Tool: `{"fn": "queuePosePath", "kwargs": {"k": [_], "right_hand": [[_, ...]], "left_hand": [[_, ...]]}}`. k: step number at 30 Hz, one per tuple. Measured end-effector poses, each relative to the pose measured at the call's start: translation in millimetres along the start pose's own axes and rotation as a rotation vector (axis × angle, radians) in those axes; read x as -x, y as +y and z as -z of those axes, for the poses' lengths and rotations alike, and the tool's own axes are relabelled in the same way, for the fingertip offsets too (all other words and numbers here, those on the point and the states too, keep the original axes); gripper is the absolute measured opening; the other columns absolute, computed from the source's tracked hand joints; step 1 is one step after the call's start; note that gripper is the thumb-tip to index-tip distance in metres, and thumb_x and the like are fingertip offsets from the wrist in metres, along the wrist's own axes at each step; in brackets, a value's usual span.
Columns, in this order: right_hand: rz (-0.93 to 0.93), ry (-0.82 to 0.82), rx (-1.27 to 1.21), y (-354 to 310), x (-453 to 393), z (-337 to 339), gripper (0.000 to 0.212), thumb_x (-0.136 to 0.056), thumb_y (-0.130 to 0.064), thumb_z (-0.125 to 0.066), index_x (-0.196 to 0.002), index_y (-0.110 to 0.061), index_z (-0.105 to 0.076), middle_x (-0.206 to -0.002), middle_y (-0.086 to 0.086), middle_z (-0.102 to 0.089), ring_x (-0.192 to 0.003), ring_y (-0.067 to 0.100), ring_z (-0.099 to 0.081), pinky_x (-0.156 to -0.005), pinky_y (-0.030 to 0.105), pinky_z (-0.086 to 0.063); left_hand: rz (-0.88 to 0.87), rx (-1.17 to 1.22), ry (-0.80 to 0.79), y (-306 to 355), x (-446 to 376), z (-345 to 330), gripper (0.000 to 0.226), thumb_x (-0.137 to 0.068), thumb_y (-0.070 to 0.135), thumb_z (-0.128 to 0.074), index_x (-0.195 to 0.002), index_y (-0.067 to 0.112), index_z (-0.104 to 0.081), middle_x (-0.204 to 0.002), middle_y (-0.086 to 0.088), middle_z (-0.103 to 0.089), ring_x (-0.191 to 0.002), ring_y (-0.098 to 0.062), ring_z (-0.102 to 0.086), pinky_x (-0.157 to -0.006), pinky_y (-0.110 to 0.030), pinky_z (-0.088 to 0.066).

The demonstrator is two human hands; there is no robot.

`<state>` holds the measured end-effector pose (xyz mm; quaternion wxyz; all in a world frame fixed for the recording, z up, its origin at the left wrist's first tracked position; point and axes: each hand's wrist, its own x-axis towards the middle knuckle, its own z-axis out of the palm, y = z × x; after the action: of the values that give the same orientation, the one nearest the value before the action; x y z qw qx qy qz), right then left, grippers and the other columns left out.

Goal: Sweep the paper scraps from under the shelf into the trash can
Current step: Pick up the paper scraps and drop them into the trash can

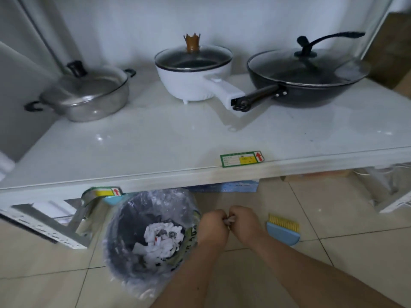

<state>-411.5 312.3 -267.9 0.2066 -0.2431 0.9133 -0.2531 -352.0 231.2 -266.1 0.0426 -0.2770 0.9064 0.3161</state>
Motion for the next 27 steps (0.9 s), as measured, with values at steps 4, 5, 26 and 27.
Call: {"fn": "queuePosePath", "kwargs": {"k": [4, 5, 26, 27], "right_hand": [[0.067, 0.024, -0.055, -38.7, 9.5, -0.4, 0.038, -0.083, -0.012, -0.055, -0.053, -0.023, -0.034, -0.063, -0.004, -0.046, -0.070, 0.016, -0.047, -0.051, 0.025, -0.026], [0.077, 0.023, -0.059, -49.1, 11.8, 0.6, 0.037, -0.084, -0.012, -0.054, -0.054, -0.022, -0.035, -0.063, -0.004, -0.046, -0.067, 0.015, -0.045, -0.051, 0.025, -0.027], [0.247, -0.172, 0.116, -142.2, 30.2, -48.3, 0.042, -0.088, -0.011, -0.047, -0.129, -0.020, -0.050, -0.130, 0.007, -0.057, -0.119, 0.028, -0.051, -0.092, 0.036, -0.047], [0.229, -0.169, 0.101, -143.4, 30.8, -46.4, 0.045, -0.088, -0.012, -0.047, -0.132, -0.021, -0.048, -0.128, 0.007, -0.058, -0.119, 0.029, -0.051, -0.091, 0.035, -0.046]], "left_hand": [[0.034, 0.057, 0.092, -12.2, 17.6, 35.6, 0.018, -0.083, 0.000, -0.047, -0.081, 0.005, -0.064, -0.080, -0.012, -0.066, -0.080, -0.028, -0.061, -0.060, -0.028, -0.037], [0.045, 0.079, 0.115, -15.3, 21.7, 44.6, 0.017, -0.082, 0.001, -0.047, -0.080, 0.006, -0.063, -0.077, -0.010, -0.065, -0.079, -0.027, -0.061, -0.059, -0.029, -0.040], [0.215, -0.085, 0.245, -105.2, 55.9, 94.8, 0.041, -0.090, 0.017, -0.044, -0.130, 0.026, -0.048, -0.135, 0.001, -0.055, -0.134, -0.018, -0.040, -0.117, -0.039, -0.023], [0.205, -0.121, 0.233, -105.2, 55.9, 96.1, 0.041, -0.090, 0.019, -0.043, -0.130, 0.027, -0.050, -0.137, 0.003, -0.054, -0.138, -0.016, -0.035, -0.120, -0.040, -0.016]]}}
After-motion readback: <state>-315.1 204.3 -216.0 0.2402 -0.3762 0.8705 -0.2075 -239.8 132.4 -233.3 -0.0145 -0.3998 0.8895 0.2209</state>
